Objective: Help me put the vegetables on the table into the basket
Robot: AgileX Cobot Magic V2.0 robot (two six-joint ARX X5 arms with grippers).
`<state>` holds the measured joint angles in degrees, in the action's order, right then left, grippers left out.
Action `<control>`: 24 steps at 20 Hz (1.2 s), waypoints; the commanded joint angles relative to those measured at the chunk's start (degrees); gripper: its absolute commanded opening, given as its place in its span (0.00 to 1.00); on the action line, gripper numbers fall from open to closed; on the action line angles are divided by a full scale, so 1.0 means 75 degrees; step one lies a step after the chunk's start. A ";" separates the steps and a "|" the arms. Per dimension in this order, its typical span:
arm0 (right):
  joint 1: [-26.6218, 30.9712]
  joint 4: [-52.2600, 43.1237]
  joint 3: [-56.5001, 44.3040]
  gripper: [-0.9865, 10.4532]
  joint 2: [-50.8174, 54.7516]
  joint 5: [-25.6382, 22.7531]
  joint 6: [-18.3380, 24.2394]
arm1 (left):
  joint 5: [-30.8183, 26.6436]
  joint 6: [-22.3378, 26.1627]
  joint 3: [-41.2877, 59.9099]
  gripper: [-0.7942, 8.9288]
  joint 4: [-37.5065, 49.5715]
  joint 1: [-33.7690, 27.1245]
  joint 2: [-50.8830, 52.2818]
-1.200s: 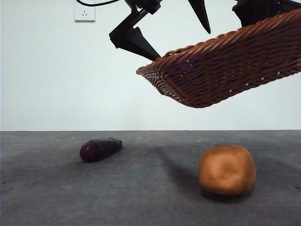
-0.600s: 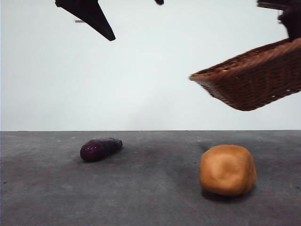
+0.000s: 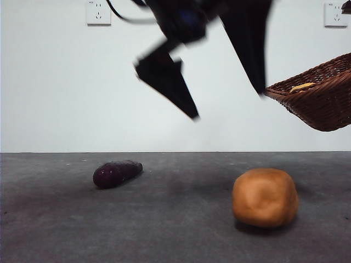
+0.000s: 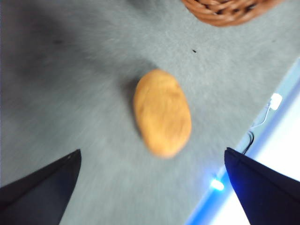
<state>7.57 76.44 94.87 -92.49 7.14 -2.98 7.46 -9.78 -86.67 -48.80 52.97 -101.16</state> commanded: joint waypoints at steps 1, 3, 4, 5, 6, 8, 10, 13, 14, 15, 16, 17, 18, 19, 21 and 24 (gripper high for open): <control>0.0000 -0.0087 -0.0032 0.08 0.0070 0.0341 0.0052 | 0.0003 0.0574 0.0047 0.67 0.0289 0.0154 -0.0664; 0.0000 -0.0140 -0.0032 0.08 0.0070 0.0452 0.0052 | 0.0017 0.0670 0.0047 0.67 0.0376 0.0254 -0.1090; 0.0000 -0.0137 -0.0032 0.08 0.0070 0.0449 0.0055 | 0.0067 0.0711 0.0047 0.67 0.0414 0.0280 -0.1253; 0.0000 -0.0134 -0.0032 0.08 0.0070 0.0449 0.0061 | 0.0064 0.0729 0.0047 0.67 0.0481 0.0344 -0.1425; 0.0000 -0.0137 -0.0032 0.08 0.0070 0.0449 0.0064 | 0.0061 0.0737 0.0047 0.67 0.0551 0.0402 -0.1547; 0.0000 -0.0134 -0.0032 0.08 0.0070 0.0449 0.0070 | 0.0050 0.0737 0.0047 0.67 0.0711 0.0504 -0.1702; 0.0000 -0.0131 -0.0032 0.08 0.0070 0.0449 0.0087 | -0.0003 0.0734 0.0047 0.67 0.0979 0.0618 -0.1769; 0.0000 -0.0111 -0.0032 0.08 0.0070 0.0449 0.0087 | -0.0032 0.0708 0.0047 0.64 0.1329 0.0664 -0.1769; 0.0000 -0.0102 -0.0032 0.08 0.0070 0.0449 0.0087 | -0.0035 0.0708 0.0047 0.58 0.1376 0.0664 -0.1772; 0.0000 -0.0076 -0.0032 0.08 0.0070 0.0449 0.0090 | -0.0032 0.0705 0.0047 0.51 0.1428 0.0664 -0.1795; 0.0000 -0.0061 -0.0032 0.08 0.0070 0.0449 0.0090 | -0.0023 0.0705 0.0047 0.50 0.1443 0.0664 -0.1845; 0.0000 -0.0047 -0.0032 0.08 0.0070 0.0449 0.0090 | -0.0003 0.0705 0.0047 0.50 0.1396 0.0659 -0.1877; 0.0000 -0.0032 -0.0032 0.08 0.0070 0.0449 0.0090 | -0.0003 0.0705 0.0047 0.49 0.1341 0.0638 -0.1897; 0.0000 -0.0017 -0.0032 0.08 0.0070 0.0449 0.0090 | 0.0000 0.0711 0.0047 0.41 0.1256 0.0629 -0.1947; 0.0000 -0.0006 -0.0032 0.08 0.0070 0.0449 0.0090 | 0.0047 0.0743 0.0047 0.18 0.1145 0.0629 -0.2031; 0.0000 0.0020 -0.0032 0.08 0.0070 0.0449 0.0090 | 0.0023 0.0758 0.0044 0.07 0.1160 0.0618 -0.1941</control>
<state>7.57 76.75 94.87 -92.49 9.89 -2.52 7.84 -4.89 -86.72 -39.72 57.69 -115.13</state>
